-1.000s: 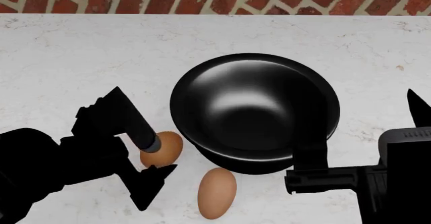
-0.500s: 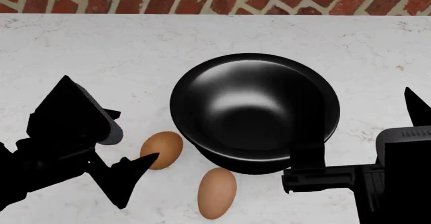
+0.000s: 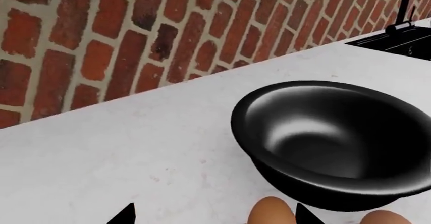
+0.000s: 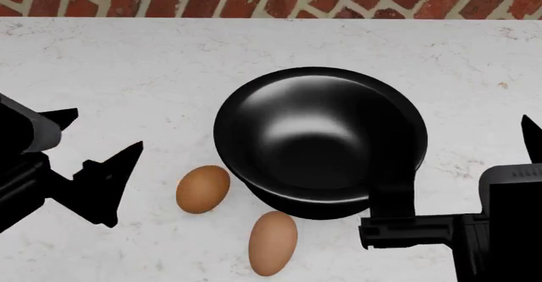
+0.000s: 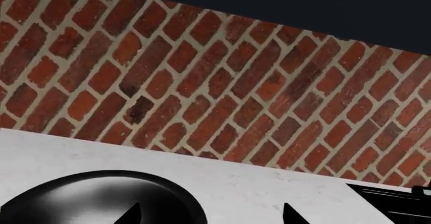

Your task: Place the eggs and milk next to the bowl.

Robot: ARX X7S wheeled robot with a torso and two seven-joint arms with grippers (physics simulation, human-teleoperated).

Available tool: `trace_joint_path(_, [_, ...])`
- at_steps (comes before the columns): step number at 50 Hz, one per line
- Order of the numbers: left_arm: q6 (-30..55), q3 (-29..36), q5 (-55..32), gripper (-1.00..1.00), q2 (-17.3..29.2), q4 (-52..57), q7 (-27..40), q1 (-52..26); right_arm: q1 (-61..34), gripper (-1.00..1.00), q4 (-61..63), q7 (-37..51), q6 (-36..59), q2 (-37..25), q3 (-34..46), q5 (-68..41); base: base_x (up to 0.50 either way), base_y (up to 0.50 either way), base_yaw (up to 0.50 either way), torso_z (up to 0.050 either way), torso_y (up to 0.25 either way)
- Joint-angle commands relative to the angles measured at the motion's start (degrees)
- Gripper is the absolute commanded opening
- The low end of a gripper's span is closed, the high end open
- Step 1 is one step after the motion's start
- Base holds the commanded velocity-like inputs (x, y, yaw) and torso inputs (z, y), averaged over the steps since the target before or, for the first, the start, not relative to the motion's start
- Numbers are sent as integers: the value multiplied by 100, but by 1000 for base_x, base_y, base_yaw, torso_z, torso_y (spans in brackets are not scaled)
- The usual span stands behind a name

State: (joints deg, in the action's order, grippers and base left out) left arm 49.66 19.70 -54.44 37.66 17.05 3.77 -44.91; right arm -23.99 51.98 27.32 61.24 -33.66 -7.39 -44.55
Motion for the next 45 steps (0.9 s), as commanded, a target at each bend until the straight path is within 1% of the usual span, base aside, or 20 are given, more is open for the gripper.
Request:
trace_joint_path(1, [-235,-404,-70,100,66,180,426,395,-79,100,271,410,631,-21,-349,-543,0,0,0,0,0])
trace_joint_path(7, [-373,-482,51,100,41,94,557,464,-151,100,334,656,947,-38,-455,-784,0,0,0,0,0])
trace_joint_path(15, [-543,-525,147,100,38,-11,546,597,-448,100,419,1309,1697,80,-842,-1507,0,0,0,0,0])
trace_joint_path(18, [-621,-522,191,100,31,-63,505,652,-368,100,418,1401,1718,104,-911,-1575,0,0,0,0,0])
trace_joint_path(22, [-669,-534,193,100,26,-90,488,715,-258,100,519,1669,1872,172,-1245,-1912,0,0,0,0,0])
trace_joint_path(23, [-703,-525,220,100,24,-107,471,742,-243,100,528,1874,2037,217,-1389,-2115,0,0,0,0,0])
trace_joint_path(27, [-758,-537,235,100,7,-166,449,770,-123,100,647,2072,2000,300,-1523,-2299,0,0,0,0,0])
trace_joint_path(30, [-828,-505,305,100,-10,-210,417,809,180,100,698,2067,1799,322,-1561,-2163,0,0,0,0,0])
trace_joint_path(32, [-870,-491,335,100,-25,-256,384,817,370,100,719,2057,1665,294,-1592,-2066,0,0,0,0,0])
trace_joint_path(37, [-944,-474,387,100,-59,-340,347,823,633,100,773,2401,1406,152,-1701,-2244,0,0,0,0,0])
trace_joint_path(41, [-971,-471,391,100,-69,-346,345,861,911,100,755,2494,1146,106,-1555,-2033,0,0,0,0,0])
trace_joint_path(45, [-964,-481,367,100,-69,-302,376,888,1263,100,690,2421,829,128,-1447,-1591,0,0,0,0,0])
